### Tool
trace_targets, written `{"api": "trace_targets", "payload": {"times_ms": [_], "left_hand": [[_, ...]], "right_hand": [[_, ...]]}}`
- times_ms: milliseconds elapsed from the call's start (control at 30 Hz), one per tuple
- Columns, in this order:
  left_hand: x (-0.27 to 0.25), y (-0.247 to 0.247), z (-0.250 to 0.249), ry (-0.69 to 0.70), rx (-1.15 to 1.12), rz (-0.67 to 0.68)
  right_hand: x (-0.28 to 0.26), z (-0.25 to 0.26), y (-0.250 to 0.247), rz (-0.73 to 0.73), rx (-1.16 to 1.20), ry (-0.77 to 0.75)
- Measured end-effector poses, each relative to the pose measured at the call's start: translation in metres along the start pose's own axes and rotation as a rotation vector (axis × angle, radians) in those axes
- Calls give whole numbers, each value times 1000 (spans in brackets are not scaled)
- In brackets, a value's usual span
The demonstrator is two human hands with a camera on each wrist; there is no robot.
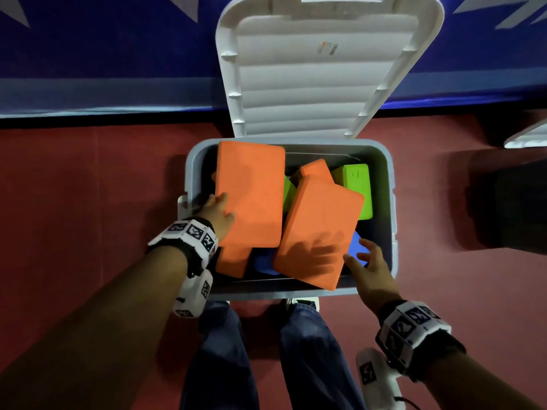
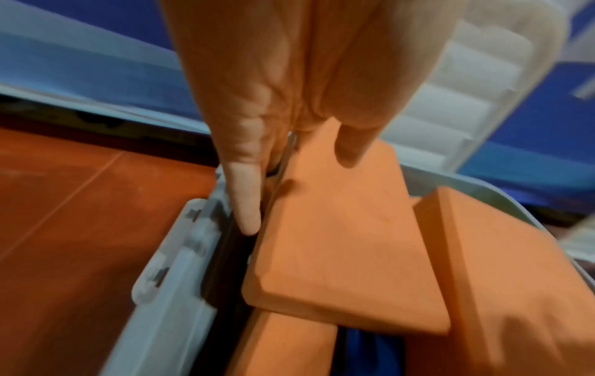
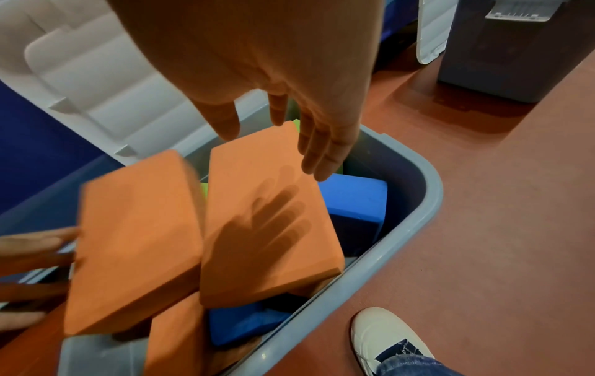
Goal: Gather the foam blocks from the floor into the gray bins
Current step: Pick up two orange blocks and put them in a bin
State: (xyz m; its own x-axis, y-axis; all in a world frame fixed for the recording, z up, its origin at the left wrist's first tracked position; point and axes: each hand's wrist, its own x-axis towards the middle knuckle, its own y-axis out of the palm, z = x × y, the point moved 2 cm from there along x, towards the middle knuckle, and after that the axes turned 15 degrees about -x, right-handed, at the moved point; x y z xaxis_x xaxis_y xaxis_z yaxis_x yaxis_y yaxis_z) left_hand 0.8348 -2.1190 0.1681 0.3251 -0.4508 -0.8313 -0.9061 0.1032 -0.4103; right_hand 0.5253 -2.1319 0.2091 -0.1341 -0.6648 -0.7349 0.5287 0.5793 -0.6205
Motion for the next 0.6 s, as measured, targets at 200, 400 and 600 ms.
{"api": "trace_targets", "payload": {"times_ms": [200, 400, 600], "left_hand": [[-14, 20, 8, 14, 18, -71], [-67, -6, -23, 101, -54, -115], [-184, -25, -79, 182, -283, -51]], "right_hand": [[-5, 13, -5, 13, 27, -32], [-25, 40, -22, 54, 7, -85], [-85, 60, -73, 167, 10, -129]]}}
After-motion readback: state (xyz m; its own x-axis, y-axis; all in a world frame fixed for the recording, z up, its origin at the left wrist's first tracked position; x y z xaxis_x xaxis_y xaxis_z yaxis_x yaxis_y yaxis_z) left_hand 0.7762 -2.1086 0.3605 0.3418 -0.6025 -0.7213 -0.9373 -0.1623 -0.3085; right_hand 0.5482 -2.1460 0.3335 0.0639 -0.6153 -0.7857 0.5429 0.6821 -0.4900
